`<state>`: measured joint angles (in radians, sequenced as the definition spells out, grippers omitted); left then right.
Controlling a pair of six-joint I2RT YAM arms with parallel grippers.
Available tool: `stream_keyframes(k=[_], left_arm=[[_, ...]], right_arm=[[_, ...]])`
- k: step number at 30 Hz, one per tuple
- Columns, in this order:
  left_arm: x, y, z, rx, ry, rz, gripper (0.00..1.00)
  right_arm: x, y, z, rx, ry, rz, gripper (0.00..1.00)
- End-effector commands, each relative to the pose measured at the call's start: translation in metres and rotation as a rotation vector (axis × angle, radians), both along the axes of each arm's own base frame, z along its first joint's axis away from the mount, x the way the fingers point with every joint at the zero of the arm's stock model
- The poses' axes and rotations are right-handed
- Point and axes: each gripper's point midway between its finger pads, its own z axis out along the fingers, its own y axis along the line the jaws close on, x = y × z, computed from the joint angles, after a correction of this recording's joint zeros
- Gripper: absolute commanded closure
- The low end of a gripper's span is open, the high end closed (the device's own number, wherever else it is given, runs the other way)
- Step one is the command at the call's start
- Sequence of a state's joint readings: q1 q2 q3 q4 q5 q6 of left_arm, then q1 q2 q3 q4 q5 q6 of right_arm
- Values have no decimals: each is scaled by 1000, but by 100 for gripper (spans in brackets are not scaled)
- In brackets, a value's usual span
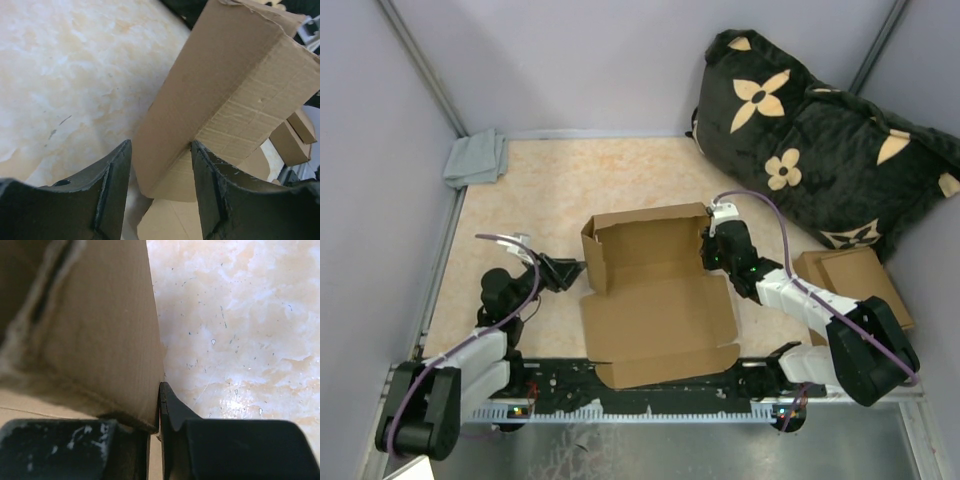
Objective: Fold the paper box
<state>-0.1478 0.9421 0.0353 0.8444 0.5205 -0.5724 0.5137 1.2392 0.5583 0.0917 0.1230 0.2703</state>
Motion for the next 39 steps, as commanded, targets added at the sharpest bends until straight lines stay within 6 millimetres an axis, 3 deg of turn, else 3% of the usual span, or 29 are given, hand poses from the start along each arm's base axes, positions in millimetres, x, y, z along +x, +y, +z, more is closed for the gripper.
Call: stream_keyframes(k=[1, 7, 12, 21, 34, 39], left_arm=[[0, -14, 42, -35, -157, -81, 43], [1, -20, 50, -28, -183, -87, 43], [2, -40, 53, 36, -196, -121, 42], [24, -48, 35, 191, -137, -38, 42], [63, -43, 11, 417, 13, 135, 53], [67, -50, 4, 522, 54, 196, 65]], right_arm=[[16, 14, 34, 64, -86, 29, 92], [14, 18, 34, 73, -83, 56, 91], [14, 20, 34, 80, -82, 66, 91], [11, 26, 39, 108, -99, 101, 91], [5, 30, 46, 121, -139, 115, 90], [5, 40, 49, 97, -147, 99, 92]])
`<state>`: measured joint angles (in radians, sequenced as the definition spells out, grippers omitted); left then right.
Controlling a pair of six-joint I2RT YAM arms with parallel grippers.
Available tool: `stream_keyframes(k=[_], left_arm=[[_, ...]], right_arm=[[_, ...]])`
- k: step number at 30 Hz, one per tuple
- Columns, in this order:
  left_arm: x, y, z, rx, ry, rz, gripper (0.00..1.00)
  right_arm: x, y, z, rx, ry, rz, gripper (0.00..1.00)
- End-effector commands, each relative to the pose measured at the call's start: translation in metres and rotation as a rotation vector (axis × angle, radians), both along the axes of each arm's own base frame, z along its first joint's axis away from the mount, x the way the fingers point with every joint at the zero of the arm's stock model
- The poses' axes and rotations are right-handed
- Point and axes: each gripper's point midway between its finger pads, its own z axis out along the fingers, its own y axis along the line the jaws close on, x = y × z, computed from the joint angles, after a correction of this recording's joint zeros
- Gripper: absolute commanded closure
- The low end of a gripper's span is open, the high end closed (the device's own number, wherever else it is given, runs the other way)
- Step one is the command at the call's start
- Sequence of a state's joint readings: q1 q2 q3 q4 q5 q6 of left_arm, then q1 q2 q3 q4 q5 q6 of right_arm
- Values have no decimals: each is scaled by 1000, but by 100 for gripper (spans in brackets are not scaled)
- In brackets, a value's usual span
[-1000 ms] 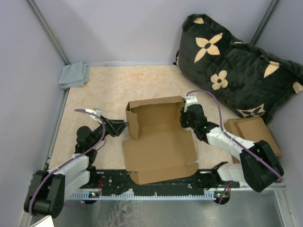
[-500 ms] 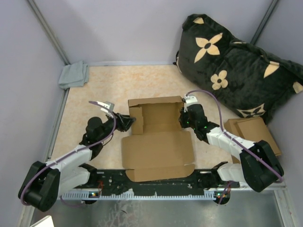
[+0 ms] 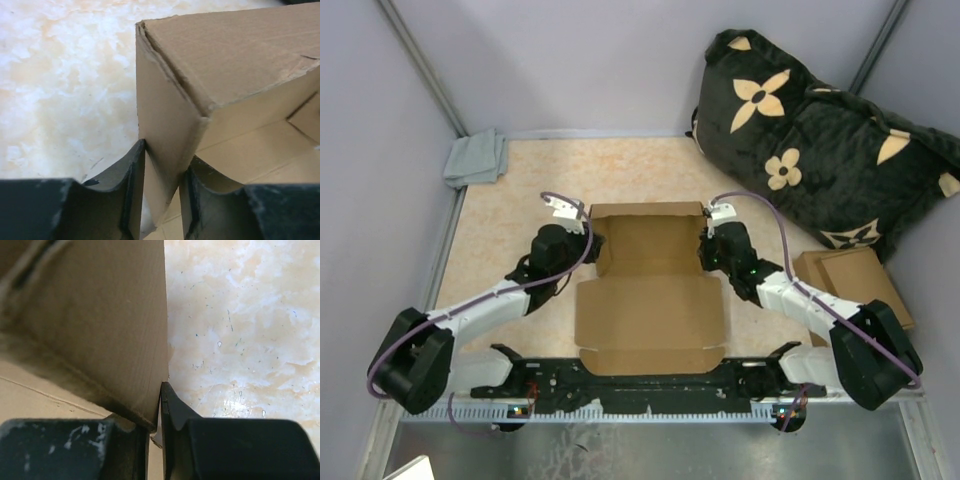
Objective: Fold the paper box
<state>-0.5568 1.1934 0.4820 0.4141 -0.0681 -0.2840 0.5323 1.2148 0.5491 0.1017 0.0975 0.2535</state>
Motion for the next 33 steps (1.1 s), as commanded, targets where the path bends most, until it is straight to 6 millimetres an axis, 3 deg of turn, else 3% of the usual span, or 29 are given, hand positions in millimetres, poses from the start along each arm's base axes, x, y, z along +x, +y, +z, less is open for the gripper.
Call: stream_keyframes(k=[1, 6, 10, 16, 23, 25, 30, 33], left_arm=[[6, 2, -7, 140, 36, 99, 69], [10, 9, -9, 304, 76, 212, 100], [11, 19, -12, 490, 110, 323, 100], [5, 26, 0, 722, 51, 500, 100], [1, 2, -1, 572, 81, 412, 100], [-1, -3, 6, 525, 81, 386, 94], [-6, -13, 27, 421, 78, 327, 63], [-12, -17, 33, 366, 85, 288, 50]], right_arm=[[12, 32, 44, 79, -124, 38, 92], [15, 28, 40, 78, -90, -38, 93], [17, 26, 41, 90, -65, -83, 93], [21, 29, 50, 115, -12, -134, 93], [23, 35, 56, 134, 38, -153, 92], [23, 34, 56, 131, 45, -158, 91], [23, 34, 52, 127, 72, -177, 91], [24, 36, 47, 123, 105, -187, 91]])
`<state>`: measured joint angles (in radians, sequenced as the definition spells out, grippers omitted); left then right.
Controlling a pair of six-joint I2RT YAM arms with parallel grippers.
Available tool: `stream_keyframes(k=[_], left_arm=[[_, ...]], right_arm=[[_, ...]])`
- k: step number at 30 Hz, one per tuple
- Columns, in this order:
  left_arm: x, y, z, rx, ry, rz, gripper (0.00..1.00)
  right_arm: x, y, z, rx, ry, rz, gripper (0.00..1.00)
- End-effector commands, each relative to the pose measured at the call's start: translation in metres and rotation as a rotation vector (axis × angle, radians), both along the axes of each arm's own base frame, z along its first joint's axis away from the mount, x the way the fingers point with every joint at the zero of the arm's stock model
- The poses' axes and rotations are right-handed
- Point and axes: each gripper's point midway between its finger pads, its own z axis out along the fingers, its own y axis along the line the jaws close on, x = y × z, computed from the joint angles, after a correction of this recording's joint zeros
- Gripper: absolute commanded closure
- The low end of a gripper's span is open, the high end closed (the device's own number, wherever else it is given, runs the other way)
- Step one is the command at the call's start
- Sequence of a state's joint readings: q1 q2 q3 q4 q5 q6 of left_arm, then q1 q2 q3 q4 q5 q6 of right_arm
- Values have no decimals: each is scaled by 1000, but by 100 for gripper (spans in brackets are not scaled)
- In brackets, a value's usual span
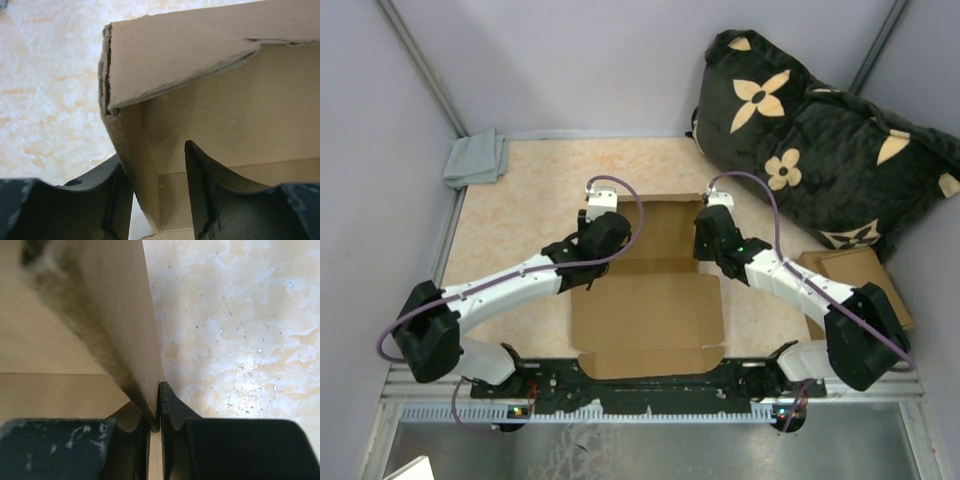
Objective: Fold the paper box
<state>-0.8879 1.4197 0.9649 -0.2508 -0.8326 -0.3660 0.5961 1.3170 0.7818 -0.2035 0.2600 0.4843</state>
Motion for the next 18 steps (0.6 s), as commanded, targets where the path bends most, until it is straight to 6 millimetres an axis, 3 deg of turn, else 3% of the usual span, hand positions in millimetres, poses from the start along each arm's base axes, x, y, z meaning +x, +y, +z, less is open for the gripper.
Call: stream_keyframes(k=[1, 7, 11, 18], left_arm=[[-13, -14, 8, -108, 31, -94, 48], [-27, -6, 13, -172, 83, -87, 37], [-35, 7, 17, -179, 116, -52, 35], [-41, 26, 42, -209, 103, -16, 32]], right_arm=[[20, 31, 34, 119, -52, 1, 91], [26, 34, 27, 103, 14, -26, 89], [28, 38, 20, 105, 67, -25, 88], [29, 41, 19, 143, 117, -20, 87]])
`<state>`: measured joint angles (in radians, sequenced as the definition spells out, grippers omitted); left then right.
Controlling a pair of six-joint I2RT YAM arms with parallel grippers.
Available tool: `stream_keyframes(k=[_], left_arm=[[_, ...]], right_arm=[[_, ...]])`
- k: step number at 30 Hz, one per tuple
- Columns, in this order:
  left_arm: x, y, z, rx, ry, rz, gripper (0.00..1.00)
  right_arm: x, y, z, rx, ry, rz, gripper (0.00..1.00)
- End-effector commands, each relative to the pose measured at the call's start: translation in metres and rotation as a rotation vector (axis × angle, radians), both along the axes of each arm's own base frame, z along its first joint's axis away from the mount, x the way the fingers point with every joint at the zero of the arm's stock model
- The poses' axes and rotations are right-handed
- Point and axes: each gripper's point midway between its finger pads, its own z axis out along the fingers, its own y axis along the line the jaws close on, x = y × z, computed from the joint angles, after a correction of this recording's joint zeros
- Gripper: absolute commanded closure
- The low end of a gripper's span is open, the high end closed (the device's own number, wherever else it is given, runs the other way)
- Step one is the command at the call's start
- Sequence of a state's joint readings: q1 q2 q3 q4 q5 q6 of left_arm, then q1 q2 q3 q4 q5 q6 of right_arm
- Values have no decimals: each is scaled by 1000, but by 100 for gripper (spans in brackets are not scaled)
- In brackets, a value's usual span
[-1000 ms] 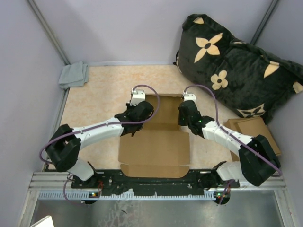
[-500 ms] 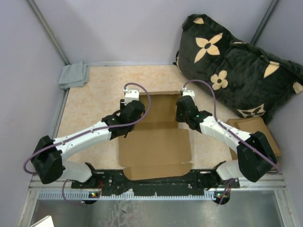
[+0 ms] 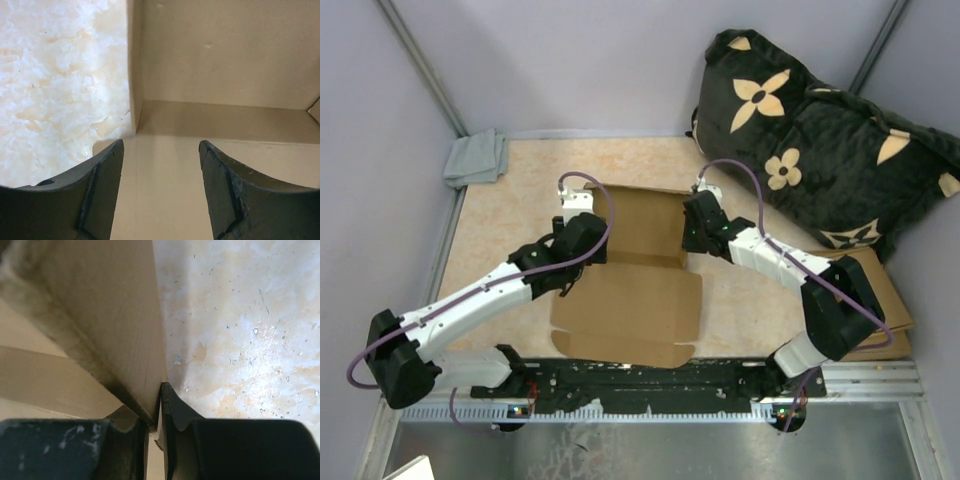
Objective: Fold the paper box
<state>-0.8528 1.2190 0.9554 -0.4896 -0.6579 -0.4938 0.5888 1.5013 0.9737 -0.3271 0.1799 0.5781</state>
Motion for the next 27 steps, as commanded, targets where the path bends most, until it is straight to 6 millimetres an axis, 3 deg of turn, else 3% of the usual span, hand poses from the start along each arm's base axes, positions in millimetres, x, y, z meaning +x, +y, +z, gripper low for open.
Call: stream_keyframes(k=[1, 7, 9, 12, 16, 19, 23, 25, 27], left_arm=[[-3, 9, 30, -59, -14, 27, 32], [-1, 21, 52, -85, -43, 52, 32], [1, 23, 57, -102, -58, 53, 32], [4, 27, 57, -113, -57, 54, 32], [4, 30, 56, -122, -52, 52, 32], [-1, 33, 55, -145, -65, 47, 32], [-9, 34, 57, -208, -111, 18, 33], [-13, 35, 59, -237, -131, 5, 33], [-18, 39, 60, -254, -143, 5, 33]], right_arm=[[14, 15, 28, 105, -25, -7, 87], [-1, 21, 30, 196, 49, 4, 82], [-13, 27, 30, 244, 85, 18, 76], [-31, 29, 30, 296, 121, 45, 57], [-40, 16, 48, 254, 35, 109, 48], [-23, 3, 79, 151, -129, 167, 45], [16, 20, 128, 72, -341, 329, 35], [43, 32, 141, 35, -392, 376, 32], [74, 43, 138, -18, -386, 425, 30]])
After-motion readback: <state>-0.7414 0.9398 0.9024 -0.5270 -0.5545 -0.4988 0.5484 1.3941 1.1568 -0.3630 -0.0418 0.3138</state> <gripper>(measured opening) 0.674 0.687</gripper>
